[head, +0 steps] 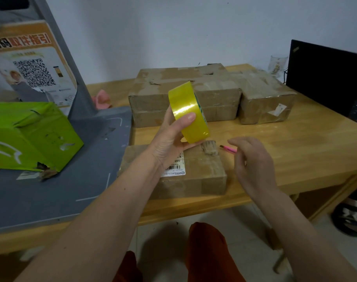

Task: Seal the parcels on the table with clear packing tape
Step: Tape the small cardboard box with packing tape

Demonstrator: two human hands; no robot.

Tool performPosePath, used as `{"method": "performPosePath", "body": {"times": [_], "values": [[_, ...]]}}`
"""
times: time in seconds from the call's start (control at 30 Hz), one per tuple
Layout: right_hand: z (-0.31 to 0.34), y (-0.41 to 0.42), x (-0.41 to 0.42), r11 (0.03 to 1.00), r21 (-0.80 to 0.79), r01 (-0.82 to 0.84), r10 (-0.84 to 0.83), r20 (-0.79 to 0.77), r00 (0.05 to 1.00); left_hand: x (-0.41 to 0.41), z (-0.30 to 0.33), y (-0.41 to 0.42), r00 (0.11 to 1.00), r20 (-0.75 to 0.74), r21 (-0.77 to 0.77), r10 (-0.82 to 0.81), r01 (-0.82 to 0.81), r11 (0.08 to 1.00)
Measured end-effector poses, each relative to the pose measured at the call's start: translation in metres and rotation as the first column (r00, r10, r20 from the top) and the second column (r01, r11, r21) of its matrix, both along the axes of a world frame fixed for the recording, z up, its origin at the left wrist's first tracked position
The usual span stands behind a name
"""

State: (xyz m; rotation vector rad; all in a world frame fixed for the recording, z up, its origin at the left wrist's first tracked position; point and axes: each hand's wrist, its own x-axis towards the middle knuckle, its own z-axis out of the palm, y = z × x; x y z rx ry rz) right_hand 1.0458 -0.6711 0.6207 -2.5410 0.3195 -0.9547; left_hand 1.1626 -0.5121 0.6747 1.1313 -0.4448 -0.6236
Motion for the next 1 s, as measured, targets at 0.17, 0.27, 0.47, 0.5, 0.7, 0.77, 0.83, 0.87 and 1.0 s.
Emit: {"method": "performPosePath", "body": {"times": [0.17, 0.27, 0.47, 0.5, 0.7, 0.77, 0.83, 0.87, 1.0], "values": [[0.006, 0.043, -0.013, 0.925, -0.218, -0.312, 0.324, 0.022, 0.946, 0.001, 0.0, -0.001, 1.0, -0.007, -0.004, 0.02, -0.02, 1.0], [0.004, 0.059, -0.011, 0.908, -0.334, -0.251, 0.167, -0.261, 0.951, 0.001, 0.0, 0.0, 0.999, -0.022, -0.02, 0.034, -0.034, 0.999], [0.029, 0.069, -0.005, 0.882, -0.382, -0.274, 0.075, -0.46, 0.884, -0.002, 0.001, 0.0, 0.998, 0.037, 0.015, 0.052, -0.053, 0.998], [0.03, 0.068, -0.005, 0.89, -0.359, -0.282, 0.086, -0.475, 0.876, -0.003, 0.001, 0.001, 0.997, 0.038, 0.01, 0.07, -0.071, 0.997], [0.015, 0.08, -0.007, 0.946, -0.299, -0.124, -0.05, -0.513, 0.857, -0.009, 0.0, 0.018, 0.973, 0.037, -0.039, 0.227, -0.225, 0.973], [0.019, 0.081, -0.004, 0.94, -0.315, -0.133, -0.035, -0.474, 0.88, -0.013, -0.003, 0.028, 0.968, 0.024, -0.049, 0.25, -0.248, 0.967], [0.018, 0.074, -0.004, 0.924, -0.313, -0.217, 0.057, -0.45, 0.891, -0.015, -0.004, 0.039, 0.962, 0.022, -0.07, 0.271, -0.269, 0.961], [0.016, 0.069, -0.005, 0.91, -0.318, -0.265, 0.107, -0.435, 0.894, -0.015, -0.005, 0.043, 0.961, 0.032, -0.075, 0.276, -0.273, 0.959], [0.004, 0.056, -0.004, 0.914, -0.261, -0.31, 0.225, -0.309, 0.924, -0.019, -0.003, 0.059, 0.948, 0.038, -0.091, 0.317, -0.313, 0.945]]}}
